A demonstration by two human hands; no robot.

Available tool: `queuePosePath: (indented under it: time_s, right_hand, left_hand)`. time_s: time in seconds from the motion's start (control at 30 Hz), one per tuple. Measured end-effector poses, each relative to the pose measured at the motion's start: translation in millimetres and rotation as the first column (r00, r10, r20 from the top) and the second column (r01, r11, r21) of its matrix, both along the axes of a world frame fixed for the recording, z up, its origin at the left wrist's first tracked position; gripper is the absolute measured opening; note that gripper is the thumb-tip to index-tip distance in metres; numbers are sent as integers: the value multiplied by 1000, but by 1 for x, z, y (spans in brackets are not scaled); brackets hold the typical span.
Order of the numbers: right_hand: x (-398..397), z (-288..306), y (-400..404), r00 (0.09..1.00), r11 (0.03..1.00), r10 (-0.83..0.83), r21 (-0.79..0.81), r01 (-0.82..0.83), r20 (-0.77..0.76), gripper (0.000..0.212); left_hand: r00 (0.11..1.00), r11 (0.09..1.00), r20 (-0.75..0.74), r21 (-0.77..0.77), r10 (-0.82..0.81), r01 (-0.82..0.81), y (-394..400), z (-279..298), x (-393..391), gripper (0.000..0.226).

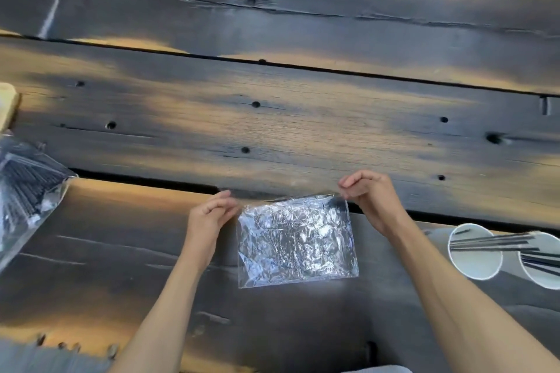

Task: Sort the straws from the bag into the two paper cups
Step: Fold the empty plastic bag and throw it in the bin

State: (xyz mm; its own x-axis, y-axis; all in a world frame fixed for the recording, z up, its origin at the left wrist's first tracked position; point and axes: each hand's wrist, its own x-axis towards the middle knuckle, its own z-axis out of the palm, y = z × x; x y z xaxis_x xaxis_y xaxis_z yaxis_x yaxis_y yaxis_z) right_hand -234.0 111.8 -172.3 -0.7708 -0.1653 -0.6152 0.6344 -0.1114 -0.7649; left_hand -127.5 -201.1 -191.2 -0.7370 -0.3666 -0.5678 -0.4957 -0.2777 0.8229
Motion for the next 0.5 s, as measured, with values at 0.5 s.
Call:
queuePosePath:
  time_s: [0.5]
  right_hand:
    - [78, 9, 30, 981, 980, -195, -43, 195, -6, 33]
  left_hand:
    - [980, 962, 182, 243, 80, -124, 28, 20, 54, 30]
